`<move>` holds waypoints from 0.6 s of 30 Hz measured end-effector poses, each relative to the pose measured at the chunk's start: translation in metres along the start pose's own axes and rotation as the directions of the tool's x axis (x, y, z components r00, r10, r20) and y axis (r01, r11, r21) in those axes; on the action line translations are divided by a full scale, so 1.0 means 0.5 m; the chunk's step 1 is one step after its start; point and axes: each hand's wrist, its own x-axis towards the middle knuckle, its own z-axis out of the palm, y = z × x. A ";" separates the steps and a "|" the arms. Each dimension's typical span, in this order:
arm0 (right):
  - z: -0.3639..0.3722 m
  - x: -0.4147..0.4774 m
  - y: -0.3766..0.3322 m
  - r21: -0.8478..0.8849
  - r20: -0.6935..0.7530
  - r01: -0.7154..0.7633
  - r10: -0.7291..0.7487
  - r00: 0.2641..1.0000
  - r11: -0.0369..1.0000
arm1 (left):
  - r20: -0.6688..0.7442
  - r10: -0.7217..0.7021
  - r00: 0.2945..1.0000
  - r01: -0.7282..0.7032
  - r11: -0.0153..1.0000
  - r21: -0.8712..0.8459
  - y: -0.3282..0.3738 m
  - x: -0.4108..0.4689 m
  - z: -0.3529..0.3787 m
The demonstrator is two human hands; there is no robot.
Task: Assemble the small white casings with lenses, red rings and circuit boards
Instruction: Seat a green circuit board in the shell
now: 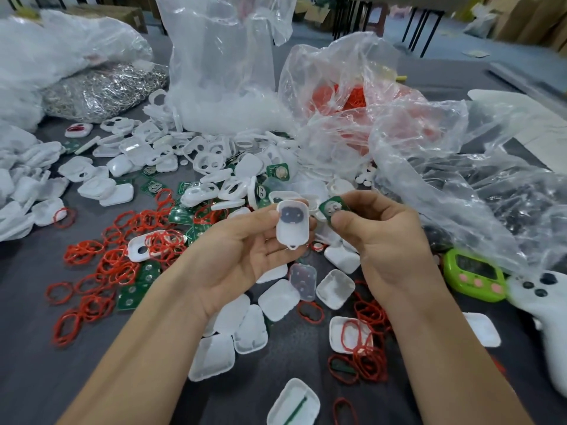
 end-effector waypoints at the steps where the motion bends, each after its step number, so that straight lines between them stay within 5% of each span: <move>1: 0.000 0.001 -0.002 0.041 0.001 -0.018 0.018 1.000 0.999 | -0.001 0.001 1.000 -0.001 1.000 0.001 0.000 0.001 0.000; 11: -0.013 -0.015 -0.038 -0.158 0.177 0.121 -0.092 0.980 0.980 | 0.038 -0.002 0.999 0.001 1.000 0.023 0.002 -0.005 -0.006; 18: 0.007 -0.027 -0.042 -0.076 0.105 0.211 -0.203 0.974 0.974 | 0.039 -0.024 0.999 0.021 0.998 0.067 -0.001 -0.006 -0.003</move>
